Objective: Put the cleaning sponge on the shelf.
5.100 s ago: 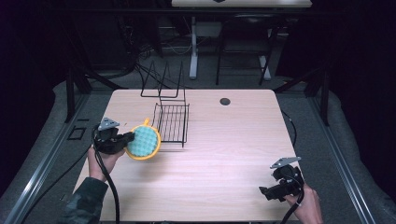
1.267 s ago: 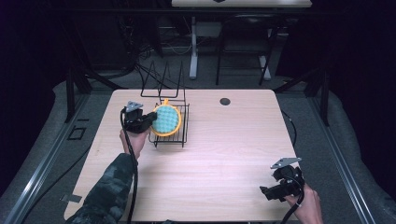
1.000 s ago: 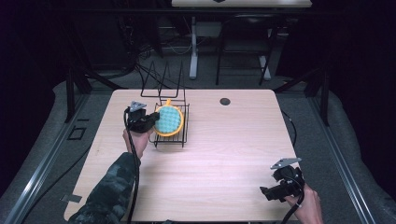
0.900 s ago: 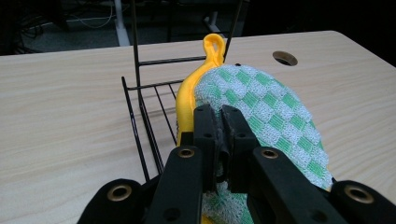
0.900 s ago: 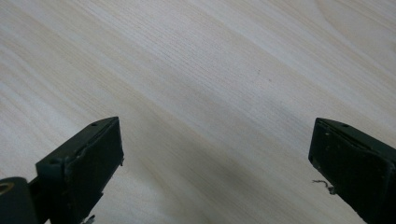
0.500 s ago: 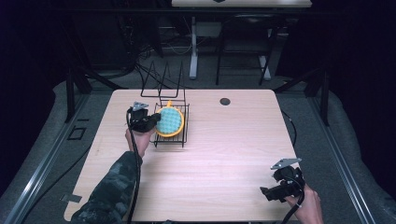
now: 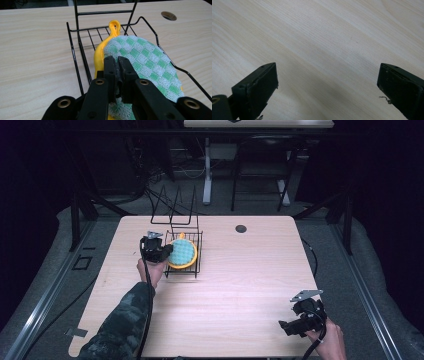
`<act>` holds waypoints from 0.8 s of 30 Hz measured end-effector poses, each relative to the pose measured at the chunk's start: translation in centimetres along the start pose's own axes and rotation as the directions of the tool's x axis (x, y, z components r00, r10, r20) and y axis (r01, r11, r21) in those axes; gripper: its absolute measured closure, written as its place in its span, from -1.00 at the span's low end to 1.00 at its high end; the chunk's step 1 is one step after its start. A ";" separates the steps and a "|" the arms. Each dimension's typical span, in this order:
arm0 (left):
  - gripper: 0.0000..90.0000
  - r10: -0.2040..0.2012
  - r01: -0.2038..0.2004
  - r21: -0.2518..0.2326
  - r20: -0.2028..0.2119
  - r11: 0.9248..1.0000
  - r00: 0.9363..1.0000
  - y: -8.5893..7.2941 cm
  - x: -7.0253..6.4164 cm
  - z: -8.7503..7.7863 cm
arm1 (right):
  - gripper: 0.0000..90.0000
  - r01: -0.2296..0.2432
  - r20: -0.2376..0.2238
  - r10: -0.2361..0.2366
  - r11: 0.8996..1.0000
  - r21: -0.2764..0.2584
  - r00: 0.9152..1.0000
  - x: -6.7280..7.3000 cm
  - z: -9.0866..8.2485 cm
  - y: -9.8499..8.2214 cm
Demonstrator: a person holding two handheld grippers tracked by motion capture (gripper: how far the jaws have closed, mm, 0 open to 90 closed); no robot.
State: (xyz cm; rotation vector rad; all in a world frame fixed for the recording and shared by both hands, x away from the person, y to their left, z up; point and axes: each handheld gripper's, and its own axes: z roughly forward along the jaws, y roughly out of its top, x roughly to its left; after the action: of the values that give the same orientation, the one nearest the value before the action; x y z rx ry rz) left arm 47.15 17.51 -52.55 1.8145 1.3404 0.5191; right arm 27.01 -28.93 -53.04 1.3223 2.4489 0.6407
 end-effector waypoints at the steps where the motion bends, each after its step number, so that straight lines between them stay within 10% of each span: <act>1: 0.91 -0.002 0.002 0.009 -0.001 1.000 1.000 0.0 0.0 0.1 | -0.94 0.002 0.002 -0.002 1.000 -0.003 1.000 -0.1 0.1 0.0; 24: 0.90 -0.019 0.019 0.018 -0.002 1.000 1.000 -0.2 -0.3 0.9 | -0.94 -0.001 -0.003 0.001 1.000 0.007 1.000 0.0 0.1 0.0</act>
State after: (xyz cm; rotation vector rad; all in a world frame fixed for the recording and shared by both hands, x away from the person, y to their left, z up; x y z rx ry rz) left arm 47.60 16.91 -53.20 1.8145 1.3661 0.5009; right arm 27.06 -28.90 -53.18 1.3265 2.4551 0.6362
